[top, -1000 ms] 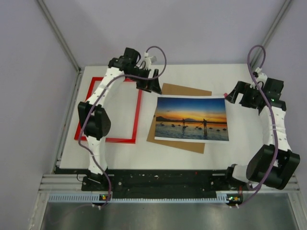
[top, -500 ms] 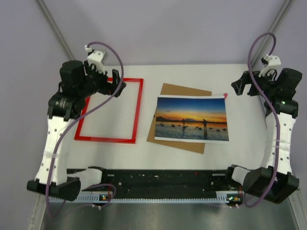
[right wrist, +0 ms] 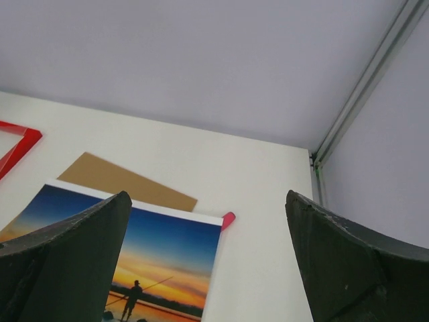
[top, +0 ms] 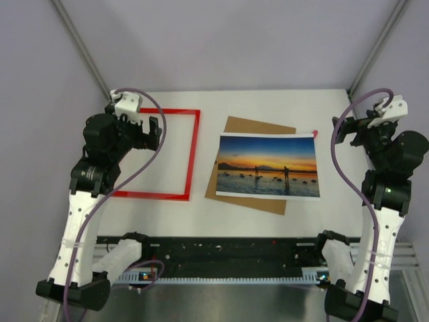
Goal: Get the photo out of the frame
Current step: Reset both arms
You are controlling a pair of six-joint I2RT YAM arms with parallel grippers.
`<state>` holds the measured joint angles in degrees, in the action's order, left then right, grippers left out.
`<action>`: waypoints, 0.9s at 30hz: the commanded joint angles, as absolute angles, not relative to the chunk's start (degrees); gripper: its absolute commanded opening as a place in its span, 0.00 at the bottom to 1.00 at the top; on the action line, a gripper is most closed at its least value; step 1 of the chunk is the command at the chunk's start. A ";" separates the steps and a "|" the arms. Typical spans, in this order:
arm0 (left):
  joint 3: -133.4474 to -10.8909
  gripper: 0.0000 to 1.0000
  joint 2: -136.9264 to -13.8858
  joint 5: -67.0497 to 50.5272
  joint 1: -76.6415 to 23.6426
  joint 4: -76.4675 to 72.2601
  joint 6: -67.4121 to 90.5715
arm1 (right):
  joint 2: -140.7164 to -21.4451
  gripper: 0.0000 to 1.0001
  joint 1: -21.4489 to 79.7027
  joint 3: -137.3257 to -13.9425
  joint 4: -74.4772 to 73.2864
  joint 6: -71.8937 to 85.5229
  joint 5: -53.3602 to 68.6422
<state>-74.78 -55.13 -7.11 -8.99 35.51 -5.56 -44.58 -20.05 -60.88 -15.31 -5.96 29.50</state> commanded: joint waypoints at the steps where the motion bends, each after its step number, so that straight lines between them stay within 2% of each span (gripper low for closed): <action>1: -70.76 0.98 -50.72 -2.29 -8.79 26.81 -5.72 | -43.69 0.99 -20.83 -59.85 -11.07 -5.19 25.58; 11: -68.56 0.99 -48.87 9.31 -8.79 24.08 -2.81 | -44.12 0.99 -20.83 -60.03 -11.16 -2.90 26.45; 27: -68.03 0.99 -47.81 8.53 -7.91 24.78 -1.93 | -44.38 0.99 -20.92 -62.49 -13.09 -2.46 26.28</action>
